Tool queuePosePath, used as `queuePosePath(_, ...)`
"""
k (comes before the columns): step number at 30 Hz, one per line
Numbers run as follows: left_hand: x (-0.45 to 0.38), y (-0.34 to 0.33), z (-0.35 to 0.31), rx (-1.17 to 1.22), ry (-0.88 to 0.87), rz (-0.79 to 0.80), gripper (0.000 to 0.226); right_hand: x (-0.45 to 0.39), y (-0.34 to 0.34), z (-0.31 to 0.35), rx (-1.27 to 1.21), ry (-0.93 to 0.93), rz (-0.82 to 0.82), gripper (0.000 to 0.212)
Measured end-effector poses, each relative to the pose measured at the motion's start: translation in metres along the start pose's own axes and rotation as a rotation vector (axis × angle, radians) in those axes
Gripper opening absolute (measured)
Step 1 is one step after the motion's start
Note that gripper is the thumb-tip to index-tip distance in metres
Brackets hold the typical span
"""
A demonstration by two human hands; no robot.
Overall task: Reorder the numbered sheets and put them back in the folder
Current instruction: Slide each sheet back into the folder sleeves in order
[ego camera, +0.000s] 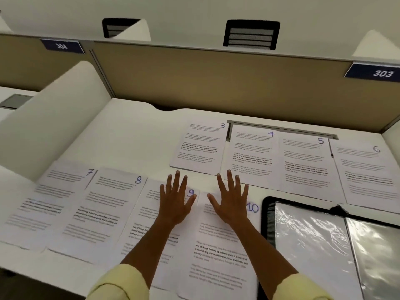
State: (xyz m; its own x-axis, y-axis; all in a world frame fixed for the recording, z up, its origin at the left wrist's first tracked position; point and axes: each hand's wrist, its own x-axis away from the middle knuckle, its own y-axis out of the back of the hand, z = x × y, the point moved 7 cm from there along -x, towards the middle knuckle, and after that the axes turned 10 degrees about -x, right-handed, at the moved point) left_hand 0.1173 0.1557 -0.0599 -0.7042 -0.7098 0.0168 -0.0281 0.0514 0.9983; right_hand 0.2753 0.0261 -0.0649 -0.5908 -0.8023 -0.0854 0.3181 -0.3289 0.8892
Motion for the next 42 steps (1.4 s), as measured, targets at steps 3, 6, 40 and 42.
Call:
queuePosePath(3, -0.027, -0.001, 0.012, 0.017, -0.043, 0.002, 0.086, -0.017, -0.004, 0.002, 0.003, -0.075, -0.015, 0.081)
queuePosePath(6, -0.059, -0.002, 0.026, 0.025, -0.057, -0.003, 0.087, -0.035, -0.011, 0.006, 0.003, -0.130, -0.012, 0.081)
queuePosePath(40, -0.174, -0.026, 0.053, -0.005, -0.109, -0.033, 0.083, -0.288, -0.026, -0.038, 0.025, -0.288, 0.138, 0.080)
queuePosePath(42, -0.174, -0.026, 0.052, -0.002, -0.111, -0.031, 0.083, -0.295, -0.027, -0.043, 0.003, -0.296, 0.145, 0.081)
